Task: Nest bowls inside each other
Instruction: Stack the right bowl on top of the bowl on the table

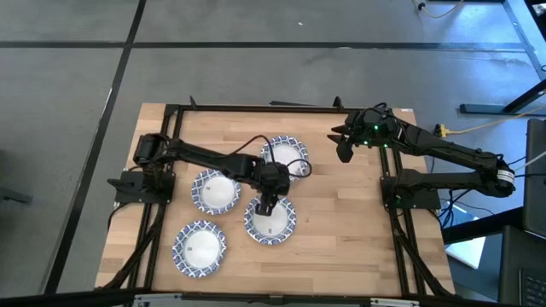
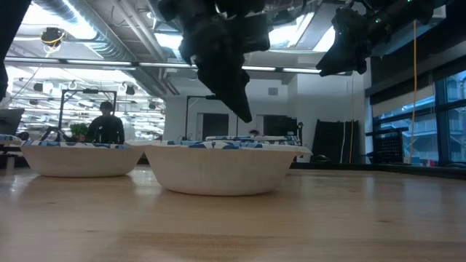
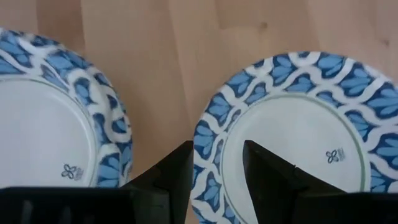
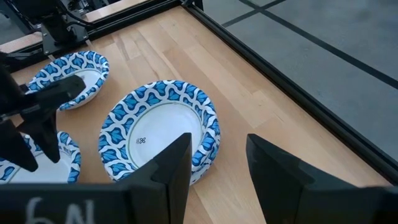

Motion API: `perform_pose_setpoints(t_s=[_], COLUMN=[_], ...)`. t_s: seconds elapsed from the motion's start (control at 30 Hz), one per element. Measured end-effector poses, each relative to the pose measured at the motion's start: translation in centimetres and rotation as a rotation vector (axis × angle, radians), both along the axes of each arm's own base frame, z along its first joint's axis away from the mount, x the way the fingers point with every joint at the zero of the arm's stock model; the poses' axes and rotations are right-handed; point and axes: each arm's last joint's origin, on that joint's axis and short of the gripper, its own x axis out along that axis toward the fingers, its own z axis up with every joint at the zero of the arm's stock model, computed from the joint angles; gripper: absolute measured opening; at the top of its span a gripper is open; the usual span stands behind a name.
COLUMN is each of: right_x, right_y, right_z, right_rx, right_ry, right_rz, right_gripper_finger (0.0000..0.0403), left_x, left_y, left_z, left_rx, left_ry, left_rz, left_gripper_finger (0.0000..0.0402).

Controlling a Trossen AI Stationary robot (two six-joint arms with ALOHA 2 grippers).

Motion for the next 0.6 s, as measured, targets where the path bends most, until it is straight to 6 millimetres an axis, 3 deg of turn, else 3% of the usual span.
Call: perform_pose_setpoints(t_s=[0.37, 0.6], right_x=[0.0, 0.1], right_y=[0.0, 0.3], right_z=[0.0, -0.1], right_rx=[0.018, 0.026], right_ry=[-0.008, 0.001], right_rz=[-0.009, 0.007], right_gripper_finger=[0.0154, 0.0154], left_x=[0.4, 0.6], left_y=[0.2, 0.3], left_z=[-2.7, -2.9], left_rx=[0.047, 0.04], left_ry=[0.091, 0.083], left_rz=[0.023, 0.016], left_gripper_finger=[0.0133, 0.0133])
